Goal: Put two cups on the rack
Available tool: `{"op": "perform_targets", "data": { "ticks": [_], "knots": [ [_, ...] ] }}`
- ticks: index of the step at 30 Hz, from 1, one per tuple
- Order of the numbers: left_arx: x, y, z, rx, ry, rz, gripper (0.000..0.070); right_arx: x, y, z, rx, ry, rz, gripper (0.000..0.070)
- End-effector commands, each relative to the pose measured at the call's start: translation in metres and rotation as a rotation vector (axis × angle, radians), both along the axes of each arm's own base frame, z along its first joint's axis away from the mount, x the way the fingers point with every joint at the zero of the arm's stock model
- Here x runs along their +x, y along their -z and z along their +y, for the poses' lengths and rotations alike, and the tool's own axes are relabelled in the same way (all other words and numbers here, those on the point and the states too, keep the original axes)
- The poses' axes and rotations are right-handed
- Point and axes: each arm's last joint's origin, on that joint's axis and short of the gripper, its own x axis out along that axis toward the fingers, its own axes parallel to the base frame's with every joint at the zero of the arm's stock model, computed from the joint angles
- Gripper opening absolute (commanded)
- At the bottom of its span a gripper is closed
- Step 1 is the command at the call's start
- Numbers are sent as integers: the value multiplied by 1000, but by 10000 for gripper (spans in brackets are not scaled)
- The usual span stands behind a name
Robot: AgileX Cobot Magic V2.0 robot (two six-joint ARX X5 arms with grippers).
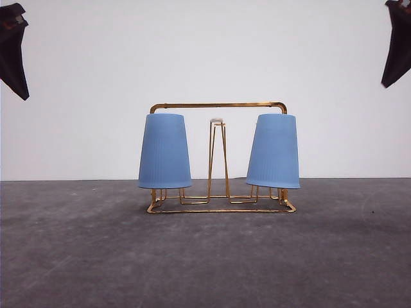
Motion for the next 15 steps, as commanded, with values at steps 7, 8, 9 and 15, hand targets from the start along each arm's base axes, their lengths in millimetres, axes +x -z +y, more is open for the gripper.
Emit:
{"op": "perform_targets", "data": {
  "ticks": [7, 8, 9, 15],
  "knots": [
    [2, -2, 0, -5, -3, -4, 492, -2, 1, -1, -1, 25, 24, 427],
    [1, -1, 0, -6, -3, -1, 373, -2, 1, -1, -4, 23, 26, 225],
    [1, -1, 0, -8, -2, 2, 137, -2, 1, -1, -11, 17, 24, 57],
    [1, -1, -1, -17, -8, 6, 22, -2, 2, 0, 7, 31, 34, 15]
  ]
}}
